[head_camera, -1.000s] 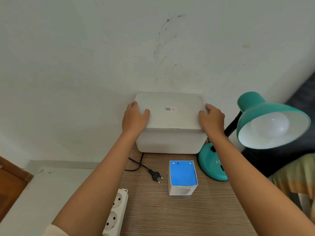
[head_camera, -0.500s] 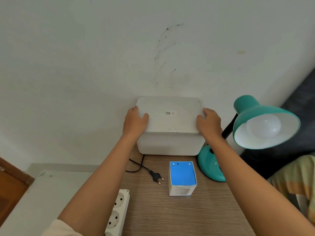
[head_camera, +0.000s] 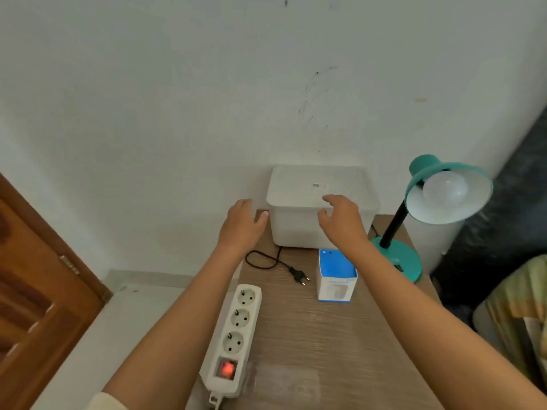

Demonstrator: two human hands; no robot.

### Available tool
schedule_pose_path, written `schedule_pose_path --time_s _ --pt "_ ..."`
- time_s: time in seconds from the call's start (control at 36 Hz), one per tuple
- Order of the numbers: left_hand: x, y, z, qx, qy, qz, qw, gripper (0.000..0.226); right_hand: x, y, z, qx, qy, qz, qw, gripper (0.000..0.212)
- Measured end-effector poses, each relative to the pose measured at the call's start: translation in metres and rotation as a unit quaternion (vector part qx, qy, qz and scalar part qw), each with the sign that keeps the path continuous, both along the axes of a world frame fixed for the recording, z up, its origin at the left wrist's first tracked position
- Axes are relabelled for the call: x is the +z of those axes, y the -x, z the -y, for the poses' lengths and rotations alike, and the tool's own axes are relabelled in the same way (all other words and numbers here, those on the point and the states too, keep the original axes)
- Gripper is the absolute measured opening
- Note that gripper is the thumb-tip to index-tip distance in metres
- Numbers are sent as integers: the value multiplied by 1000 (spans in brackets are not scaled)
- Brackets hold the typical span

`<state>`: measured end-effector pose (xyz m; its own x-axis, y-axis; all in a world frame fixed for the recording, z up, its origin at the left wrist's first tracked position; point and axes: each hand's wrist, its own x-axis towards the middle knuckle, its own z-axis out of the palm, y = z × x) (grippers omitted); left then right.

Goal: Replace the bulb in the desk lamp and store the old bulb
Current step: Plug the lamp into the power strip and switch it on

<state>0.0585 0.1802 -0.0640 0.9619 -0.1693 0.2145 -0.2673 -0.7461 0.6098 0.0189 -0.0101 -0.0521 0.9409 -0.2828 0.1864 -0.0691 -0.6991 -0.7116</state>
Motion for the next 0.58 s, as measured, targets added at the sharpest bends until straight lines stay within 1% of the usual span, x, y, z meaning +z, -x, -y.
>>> schedule_pose_path --time_s 0.11,0.25,0.31,0.39,0.44,0.5,0.58 --pt "-29 41 -18 16 -62 -39 997 57 -23 19 -32 42 4 -11 999 42" --pt "-76 79 -38 33 -67 -106 992 65 -64 35 -61 78 -1 -58 995 35" --pt "-93 90 -44 40 -62 -124 990 66 -80 38 -66 80 7 -73 994 32" --pt "-114 100 -48 41 -48 -138 988 58 -98 35 -70 70 16 -101 992 36" --pt "-123 106 -47 38 -33 -157 986 68 -107 28 -72 66 16 -119 991 43" --pt "-129 109 -45 41 -13 -169 985 80 -117 20 -72 53 18 -132 990 45" --pt "-134 111 -43 55 5 -157 986 82 -130 9 -74 36 50 -144 988 38"
